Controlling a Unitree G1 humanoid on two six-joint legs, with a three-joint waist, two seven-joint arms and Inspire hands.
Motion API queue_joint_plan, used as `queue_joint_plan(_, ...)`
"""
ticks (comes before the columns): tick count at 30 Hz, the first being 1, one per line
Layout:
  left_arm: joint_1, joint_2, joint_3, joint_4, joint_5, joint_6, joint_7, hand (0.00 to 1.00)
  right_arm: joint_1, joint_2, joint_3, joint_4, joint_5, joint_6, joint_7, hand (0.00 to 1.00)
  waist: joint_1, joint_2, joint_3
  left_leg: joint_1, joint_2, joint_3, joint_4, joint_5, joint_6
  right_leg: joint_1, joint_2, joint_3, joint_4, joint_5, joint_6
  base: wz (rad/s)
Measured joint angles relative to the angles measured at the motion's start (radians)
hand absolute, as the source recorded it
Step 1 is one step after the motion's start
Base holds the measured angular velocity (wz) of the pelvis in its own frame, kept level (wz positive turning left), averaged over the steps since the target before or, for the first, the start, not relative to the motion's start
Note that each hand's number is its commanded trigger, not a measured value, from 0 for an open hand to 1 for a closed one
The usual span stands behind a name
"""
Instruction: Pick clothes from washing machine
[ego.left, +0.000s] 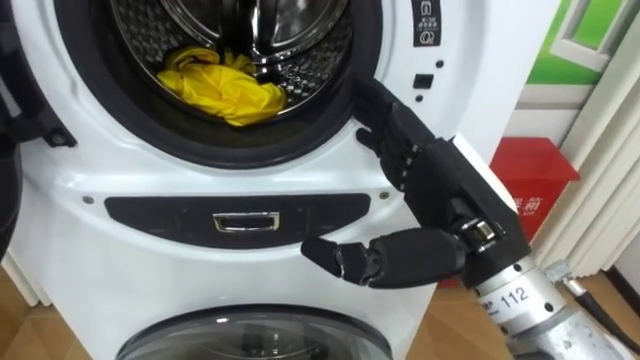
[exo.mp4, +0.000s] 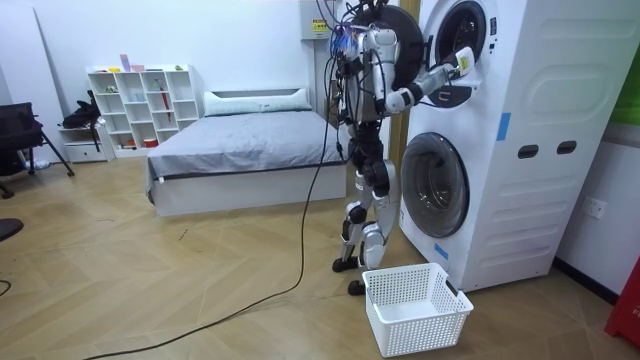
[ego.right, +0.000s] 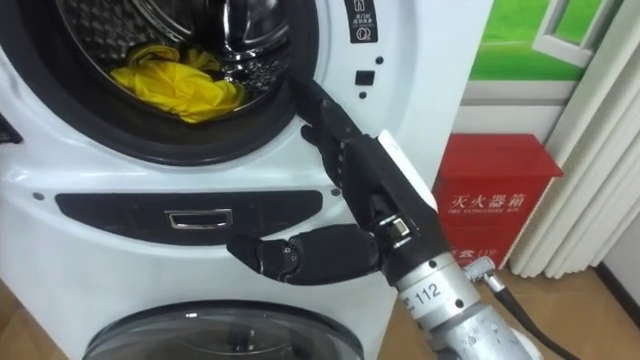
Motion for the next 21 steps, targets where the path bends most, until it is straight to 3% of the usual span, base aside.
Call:
queue_joint_plan(3, 0.0, 0.0, 0.0, 0.014, 0.0, 0.002, 0.0, 0.0, -0.037, 0.007, 0.032, 0.0, -0.017, 0.0, 0.018, 0.0, 0.004, 0.0, 0.0003, -0.005, 0.001, -0.005, 0.001, 0.004, -0.003, -0.003, 0.001, -0.005, 0.0, -0.007, 0.005, 0.07)
queue_joint_plan(7, -0.008, 0.001, 0.0, 0.014, -0.001, 0.005, -0.003, 0.0, -0.167, 0.009, 0.18, -0.001, -0.015, -0.004, 0.088, 0.0, 0.039, -0.001, 0.0023, -0.012, 0.0, -0.042, 0.009, 0.005, -0.005, 0.001, 0.001, -0.022, -0.012, -0.003, -0.008, 0.29)
queue_joint_plan(8, -0.007, 0.002, 0.001, 0.014, -0.001, 0.006, -0.005, 0.0, -0.169, 0.009, 0.204, -0.006, -0.015, -0.004, 0.112, 0.0, 0.056, -0.008, -0.0024, -0.011, -0.002, -0.058, 0.009, 0.005, -0.005, 0.013, 0.0, -0.035, -0.023, -0.005, -0.006, 0.42)
queue_joint_plan(9, -0.006, 0.003, 0.001, 0.014, -0.001, 0.007, -0.008, 0.0, -0.171, 0.011, 0.212, -0.007, -0.015, -0.004, 0.127, 0.0, 0.064, -0.01, -0.0021, -0.009, -0.003, -0.063, 0.008, 0.004, -0.005, 0.019, -0.002, -0.04, -0.027, -0.006, -0.005, 0.35)
queue_joint_plan(14, -0.012, 0.002, 0.002, 0.013, -0.001, 0.022, -0.06, 0.0, -0.173, 0.014, 0.225, -0.013, -0.017, -0.004, 0.189, 0.0, 0.084, -0.007, 0.0051, -0.012, -0.018, -0.103, 0.004, -0.001, 0.004, 0.037, -0.016, -0.072, -0.036, -0.013, 0.008, 0.21)
queue_joint_plan(17, -0.027, 0.003, 0.001, 0.013, -0.001, 0.022, -0.065, 0.0, -0.172, 0.015, 0.244, -0.013, -0.018, -0.004, 0.2, 0.0, 0.091, 0.002, 0.0108, -0.009, -0.021, -0.098, -0.006, -0.001, 0.005, 0.038, -0.018, -0.069, -0.034, -0.012, 0.011, -0.04)
queue_joint_plan(21, -0.043, 0.003, 0.0, 0.006, -0.003, 0.018, -0.067, 0.0, -0.173, 0.015, 0.249, -0.013, -0.017, -0.004, 0.217, 0.0, 0.104, 0.003, 0.0123, -0.007, -0.02, -0.094, -0.015, -0.003, 0.007, 0.038, -0.017, -0.07, -0.037, -0.013, 0.012, -0.03)
